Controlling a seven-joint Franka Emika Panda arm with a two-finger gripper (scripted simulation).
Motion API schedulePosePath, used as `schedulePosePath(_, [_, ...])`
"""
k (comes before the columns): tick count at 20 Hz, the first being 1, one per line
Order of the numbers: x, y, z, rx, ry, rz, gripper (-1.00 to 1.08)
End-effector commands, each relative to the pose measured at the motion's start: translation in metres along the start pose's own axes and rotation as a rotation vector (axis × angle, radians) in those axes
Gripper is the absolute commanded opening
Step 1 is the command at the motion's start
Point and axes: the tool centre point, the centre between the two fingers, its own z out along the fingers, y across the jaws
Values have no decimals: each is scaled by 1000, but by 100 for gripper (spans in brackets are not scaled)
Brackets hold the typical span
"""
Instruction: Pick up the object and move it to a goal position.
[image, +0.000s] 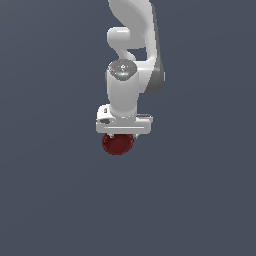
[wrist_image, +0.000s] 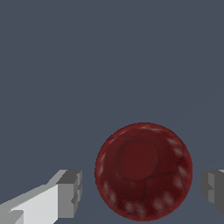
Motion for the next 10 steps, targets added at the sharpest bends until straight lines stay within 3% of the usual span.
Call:
schedulePosePath(1, [0,0,0,0,0,0,28])
schedulePosePath(10, [-1,1,-3,-6,-1,-23,28])
